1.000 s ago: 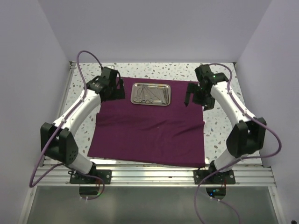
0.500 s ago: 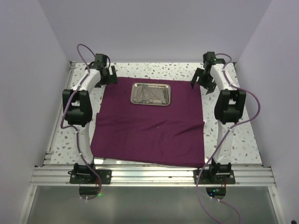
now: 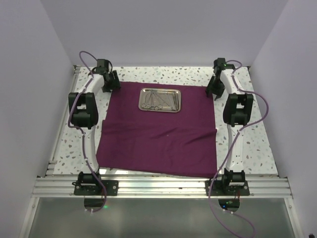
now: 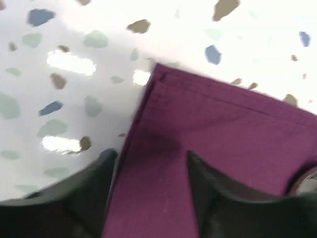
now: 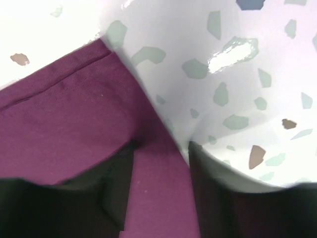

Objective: Open and lay out the surgical kit
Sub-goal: Smooth out the surgical kit at the center of the board.

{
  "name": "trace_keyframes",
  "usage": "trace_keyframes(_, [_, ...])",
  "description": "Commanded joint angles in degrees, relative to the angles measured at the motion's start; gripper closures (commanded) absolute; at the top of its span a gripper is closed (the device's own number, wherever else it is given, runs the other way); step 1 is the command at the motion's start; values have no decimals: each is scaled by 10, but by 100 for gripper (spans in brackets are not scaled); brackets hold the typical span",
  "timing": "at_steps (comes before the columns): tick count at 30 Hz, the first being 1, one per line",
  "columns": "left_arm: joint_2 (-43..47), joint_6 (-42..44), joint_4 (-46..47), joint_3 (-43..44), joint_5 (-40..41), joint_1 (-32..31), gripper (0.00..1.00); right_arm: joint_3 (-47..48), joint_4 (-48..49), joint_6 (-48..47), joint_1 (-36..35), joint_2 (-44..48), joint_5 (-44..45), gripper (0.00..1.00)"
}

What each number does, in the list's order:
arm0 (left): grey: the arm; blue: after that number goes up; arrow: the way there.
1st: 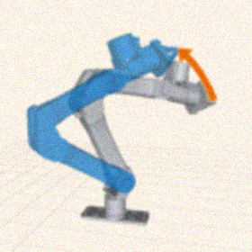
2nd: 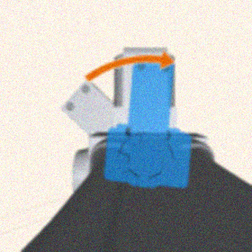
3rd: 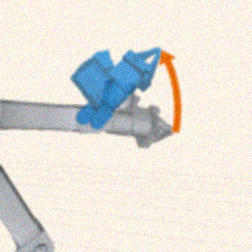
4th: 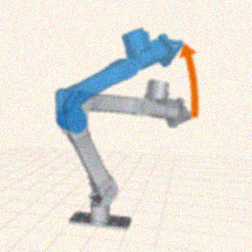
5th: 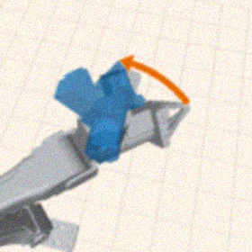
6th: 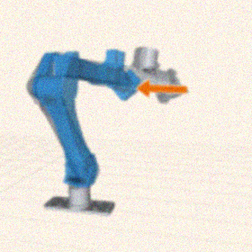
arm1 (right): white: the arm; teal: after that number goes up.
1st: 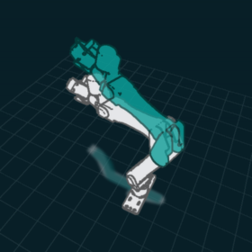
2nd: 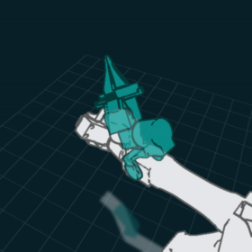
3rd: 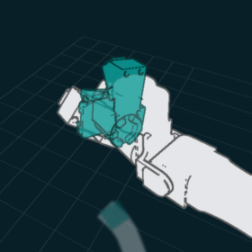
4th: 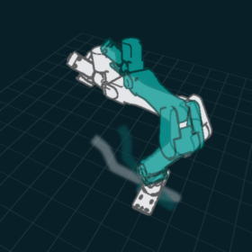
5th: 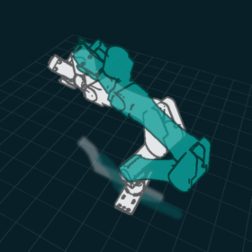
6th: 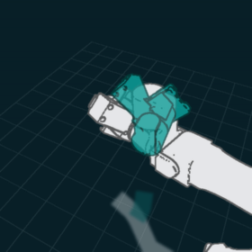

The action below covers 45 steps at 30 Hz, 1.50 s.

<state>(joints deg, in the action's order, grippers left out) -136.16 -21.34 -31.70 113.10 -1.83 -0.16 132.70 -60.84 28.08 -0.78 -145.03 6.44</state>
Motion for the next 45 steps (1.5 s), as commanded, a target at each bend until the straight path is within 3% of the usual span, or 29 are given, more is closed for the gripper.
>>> trace_keyframes(1, [-39, -20, 15, 24, -69, -2, 45, 7, 42, 30, -2, -54, -84, 65])
trace_keyframes(4, [-57, -34, 30, 26, -125, -3, 65, 14, 58, 42, -6, -71, -115, 95])
trace_keyframes(7, [-73, -45, 39, 40, -138, -3, 100, 47, 70, 60, -8, -89, -135, 100])
trace_keyframes(13, [-98, -43, 45, 123, -94, 2, 100, 136, 113, 94, -4, -127, -148, 100])
trace_keyframes(17, [-108, -71, 83, 157, -77, 34, 100, 139, 185, 152, 4, -130, -150, 100])
trace_keyframes(21, [-149, -85, 103, 248, -73, 48, 100, 160, 236, 174, 6, -142, -108, 100])
trace_keyframes(27, [-127, -101, 160, 224, -25, 75, 100, 129, 288, 181, 6, -111, -25, 100])
trace_keyframes(28, [-125, -104, 168, 223, -24, 77, 96, 130, 300, 175, 6, -110, -28, 98])
trace_keyframes(29, [-122, -106, 177, 223, -27, 76, 81, 133, 311, 167, 6, -108, -34, 76])
trace_keyframes(30, [-111, -110, 181, 215, -32, 76, 47, 137, 322, 160, 6, -105, -39, 3])
trace_keyframes(32, [-85, -117, 187, 174, -36, 74, 11, 134, 317, 143, 6, -90, -39, 2])
trace_keyframes(33, [-52, -116, 190, 156, -35, 72, 1, 121, 317, 138, 6, -58, -36, 2])
trace_keyframes(38, [65, -99, 169, 40, -42, 68, 0, -63, 346, 120, 6, 83, -27, 2])
trace_keyframes(41, [179, -82, 119, -37, -42, 66, 0, -175, 328, 115, 6, 186, -37, 2])
trace_keyframes(45, [302, -61, 39, -174, -11, 55, 8, -344, 295, 110, 3, 329, -55, 2])
